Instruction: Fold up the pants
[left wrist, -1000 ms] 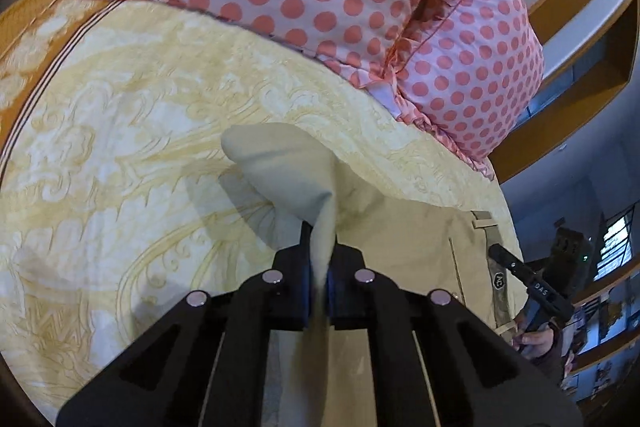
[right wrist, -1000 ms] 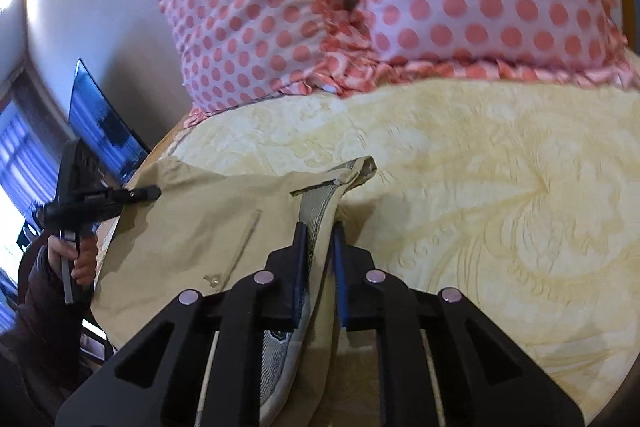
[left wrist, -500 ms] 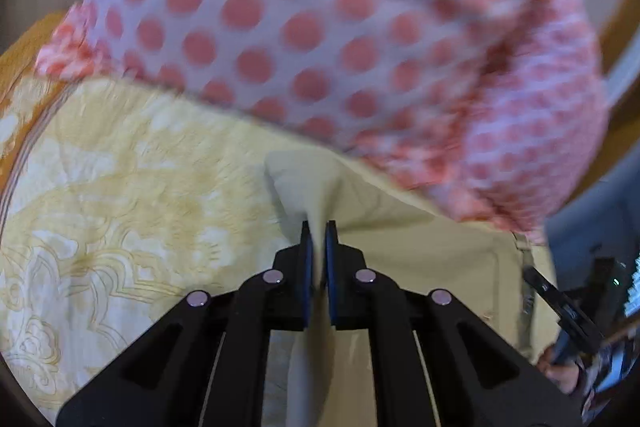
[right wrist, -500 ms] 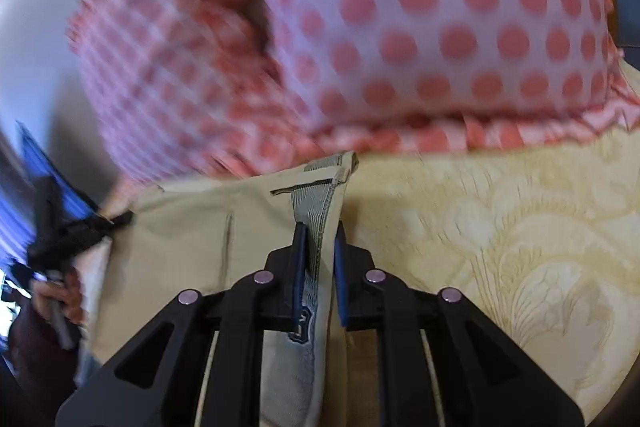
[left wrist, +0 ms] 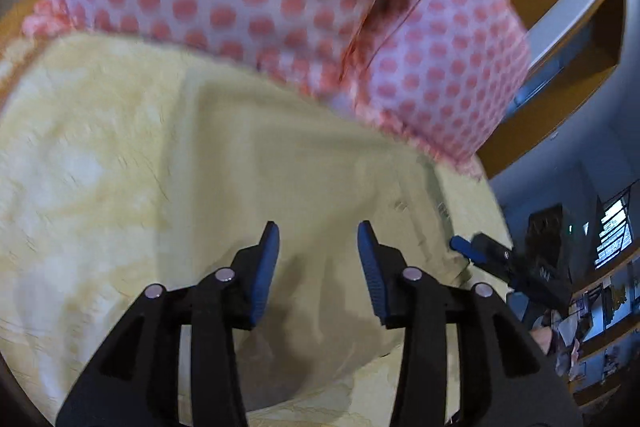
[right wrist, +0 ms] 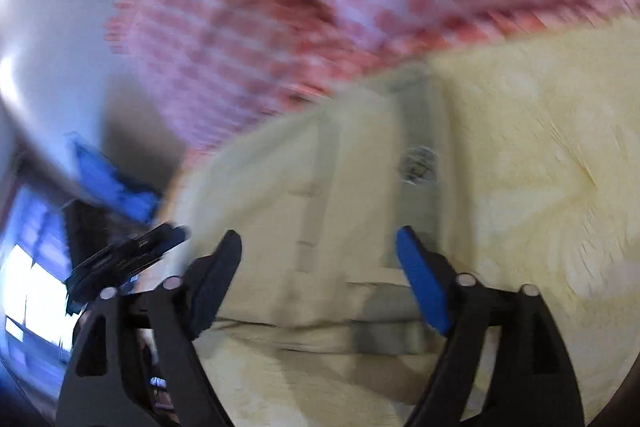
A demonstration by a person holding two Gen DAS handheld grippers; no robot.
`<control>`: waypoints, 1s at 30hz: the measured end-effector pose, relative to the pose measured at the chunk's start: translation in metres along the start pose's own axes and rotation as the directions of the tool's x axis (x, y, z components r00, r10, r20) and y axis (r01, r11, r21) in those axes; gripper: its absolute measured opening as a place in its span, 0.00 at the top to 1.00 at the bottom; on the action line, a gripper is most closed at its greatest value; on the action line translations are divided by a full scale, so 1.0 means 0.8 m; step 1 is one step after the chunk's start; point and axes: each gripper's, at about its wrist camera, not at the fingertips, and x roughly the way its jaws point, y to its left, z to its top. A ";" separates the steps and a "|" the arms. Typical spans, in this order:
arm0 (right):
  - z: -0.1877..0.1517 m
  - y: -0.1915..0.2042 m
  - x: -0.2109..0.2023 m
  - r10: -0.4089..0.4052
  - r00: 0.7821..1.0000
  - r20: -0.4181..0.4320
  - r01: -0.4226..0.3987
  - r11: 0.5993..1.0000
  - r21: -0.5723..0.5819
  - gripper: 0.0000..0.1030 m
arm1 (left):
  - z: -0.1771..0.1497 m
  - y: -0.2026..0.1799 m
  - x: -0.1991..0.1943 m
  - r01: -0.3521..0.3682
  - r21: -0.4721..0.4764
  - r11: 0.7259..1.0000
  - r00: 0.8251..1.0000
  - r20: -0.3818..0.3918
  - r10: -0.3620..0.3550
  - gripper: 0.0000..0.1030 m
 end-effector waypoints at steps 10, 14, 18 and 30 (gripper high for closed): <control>-0.089 0.061 -0.051 -0.199 0.965 0.170 0.225 0.962 -0.154 0.01 | -0.073 -0.014 -0.050 -0.276 0.116 0.954 0.952 0.170 0.254 0.19; -0.155 0.084 -0.051 -0.311 0.917 0.250 0.372 0.894 -0.249 0.01 | -0.150 -0.040 -0.086 -0.485 0.172 0.858 0.854 0.306 0.421 0.02; -0.195 0.090 -0.040 -0.336 0.895 0.292 0.416 0.866 -0.278 0.01 | -0.202 -0.044 -0.086 -0.579 0.155 0.801 0.794 0.329 0.511 0.02; -0.232 0.098 -0.019 -0.406 0.845 0.349 0.515 0.794 -0.323 0.01 | -0.236 -0.025 -0.070 -0.575 0.107 0.811 0.796 0.303 0.524 0.02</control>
